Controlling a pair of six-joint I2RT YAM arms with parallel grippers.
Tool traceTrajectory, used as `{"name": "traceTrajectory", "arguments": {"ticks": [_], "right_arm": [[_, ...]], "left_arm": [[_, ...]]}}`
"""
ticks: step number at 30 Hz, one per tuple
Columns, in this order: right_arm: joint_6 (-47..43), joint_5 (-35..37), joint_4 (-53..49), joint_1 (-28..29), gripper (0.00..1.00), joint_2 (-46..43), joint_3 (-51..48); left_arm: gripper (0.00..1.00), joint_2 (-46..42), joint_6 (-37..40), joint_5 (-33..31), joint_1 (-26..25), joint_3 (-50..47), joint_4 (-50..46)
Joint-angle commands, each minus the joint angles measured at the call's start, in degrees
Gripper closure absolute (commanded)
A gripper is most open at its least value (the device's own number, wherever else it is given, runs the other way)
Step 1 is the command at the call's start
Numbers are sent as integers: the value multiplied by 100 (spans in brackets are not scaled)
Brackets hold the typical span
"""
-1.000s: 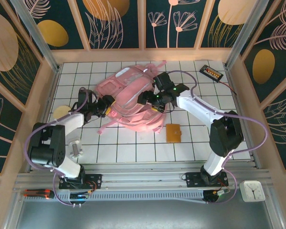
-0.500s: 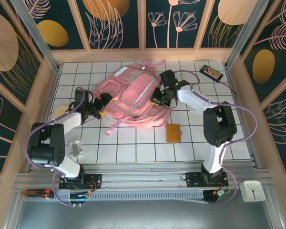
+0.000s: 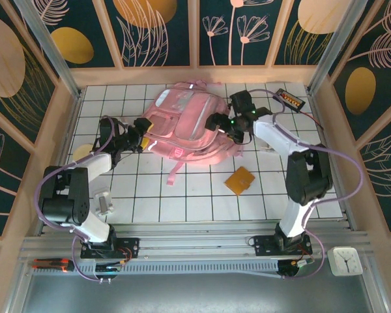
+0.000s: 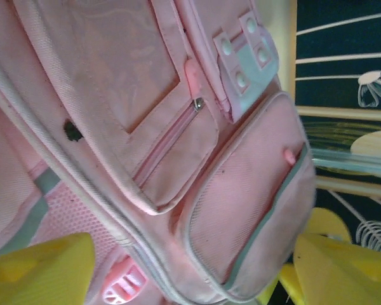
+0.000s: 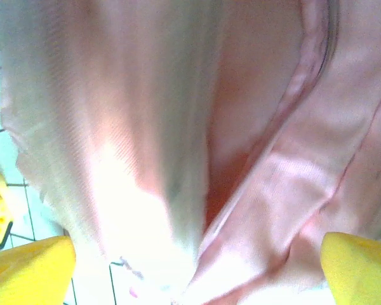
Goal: Pack books, pencil case, and school supplies into a backpack
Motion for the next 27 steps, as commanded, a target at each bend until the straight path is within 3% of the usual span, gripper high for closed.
{"name": "traceTrajectory", "arguments": {"ticks": [1,8,23,27], "right_arm": [[15,357,-50,173,1,-609,-179],[263,623,-270,575,1,-933,-173],[350,322,-87,629,8,-577,151],[308,321,-54,642,8,-551,219]], "left_arm": [[24,226,-387,202,-57,180,350],[34,645,-549,166,-411,216,420],[43,1489,-775,51,-613,551,677],[50,1677,-887,8,-644,641,766]]}}
